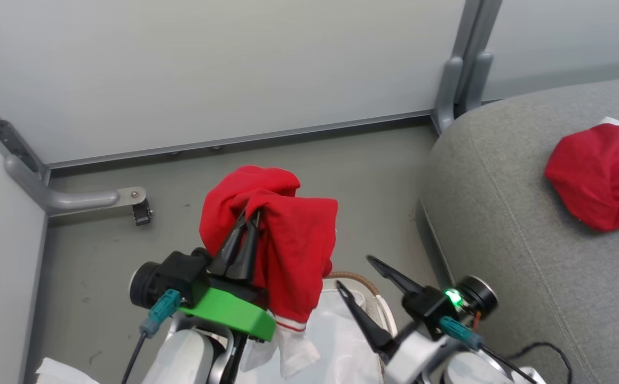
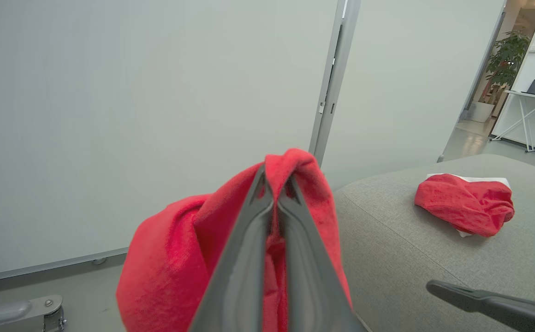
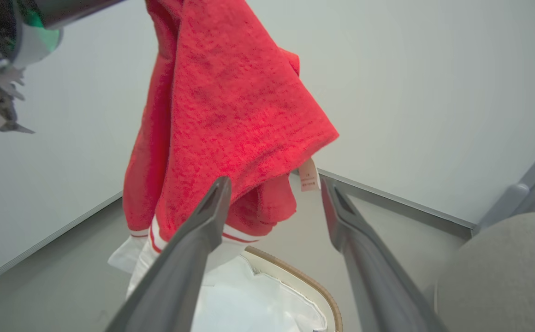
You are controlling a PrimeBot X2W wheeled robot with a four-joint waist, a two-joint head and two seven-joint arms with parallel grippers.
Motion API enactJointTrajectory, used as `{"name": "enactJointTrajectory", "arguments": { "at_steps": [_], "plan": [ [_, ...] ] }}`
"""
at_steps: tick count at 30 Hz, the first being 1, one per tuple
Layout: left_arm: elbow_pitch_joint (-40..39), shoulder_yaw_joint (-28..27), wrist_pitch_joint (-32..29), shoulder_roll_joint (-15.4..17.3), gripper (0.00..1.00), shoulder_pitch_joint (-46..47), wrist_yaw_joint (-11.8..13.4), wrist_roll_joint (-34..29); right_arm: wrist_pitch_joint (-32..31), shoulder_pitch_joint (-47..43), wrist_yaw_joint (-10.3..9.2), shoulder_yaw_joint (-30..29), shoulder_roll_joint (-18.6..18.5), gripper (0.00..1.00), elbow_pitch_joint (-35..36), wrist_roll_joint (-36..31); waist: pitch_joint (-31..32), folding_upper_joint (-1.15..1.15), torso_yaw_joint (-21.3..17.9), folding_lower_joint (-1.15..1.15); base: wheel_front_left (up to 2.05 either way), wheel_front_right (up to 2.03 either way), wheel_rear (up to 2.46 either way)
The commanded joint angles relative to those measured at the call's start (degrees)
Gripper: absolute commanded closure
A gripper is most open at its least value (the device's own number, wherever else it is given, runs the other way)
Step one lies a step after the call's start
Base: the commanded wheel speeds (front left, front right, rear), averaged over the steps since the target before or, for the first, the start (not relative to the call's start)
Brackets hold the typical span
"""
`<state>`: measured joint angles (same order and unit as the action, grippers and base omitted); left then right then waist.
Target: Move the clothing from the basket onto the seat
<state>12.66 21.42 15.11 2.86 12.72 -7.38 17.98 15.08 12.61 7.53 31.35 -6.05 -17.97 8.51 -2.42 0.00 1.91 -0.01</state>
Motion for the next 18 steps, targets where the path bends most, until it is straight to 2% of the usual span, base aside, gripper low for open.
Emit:
{"name": "enactJointTrajectory", "arguments": {
  "at_steps": [1, 7, 14, 15, 17, 18],
  "plan": [
    [-0.47, 0.8, 0.06, 0.08, 1.0, 0.32, -0.15, 0.67, 0.12, 2.13, -0.08, 1.58, 0.05, 0.0, 0.29, -0.11, 0.55, 0.0, 1.6, 0.01, 0.0, 0.0, 0.0],
    [-0.65, 5.93, 0.05, 0.09, 1.0, 0.97, -0.15, 2.2, 0.12, 9.64, -0.08, 7.01, 1.12, 0.0, -4.24, -1.64, 0.56, 0.0, 4.7, 0.01, 0.0, 0.0, 0.0],
    [-0.45, 11.77, 0.05, 0.09, 1.0, 1.74, 0.03, 4.34, 0.13, 13.24, -0.08, 7.31, 2.84, 0.0, -12.31, -2.32, 1.12, 0.0, 8.67, 0.01, 0.0, 0.0, 0.0],
    [-0.54, 12.51, 0.06, 0.09, 1.0, 1.83, 0.09, 4.61, 0.12, 13.61, -0.08, 7.3, 2.93, 0.51, -12.8, -1.6, 1.14, 0.0, 9.15, 0.01, 0.0, 0.0, 0.0],
    [-0.61, 13.46, 0.06, 0.09, 1.0, 1.9, 0.09, 4.97, 0.12, 14.03, -0.08, 8.04, 3.03, 1.0, -13.35, -0.48, 1.23, 0.0, 9.95, 0.01, 0.0, 0.0, 0.0],
    [-0.62, 13.73, 0.05, 0.08, 1.0, 1.96, 0.06, 5.04, 0.12, 14.19, -0.08, 8.29, 3.04, 1.0, -13.05, 0.37, 1.24, 0.0, 10.21, 0.01, 0.0, 0.0, 0.0]
  ]
}}
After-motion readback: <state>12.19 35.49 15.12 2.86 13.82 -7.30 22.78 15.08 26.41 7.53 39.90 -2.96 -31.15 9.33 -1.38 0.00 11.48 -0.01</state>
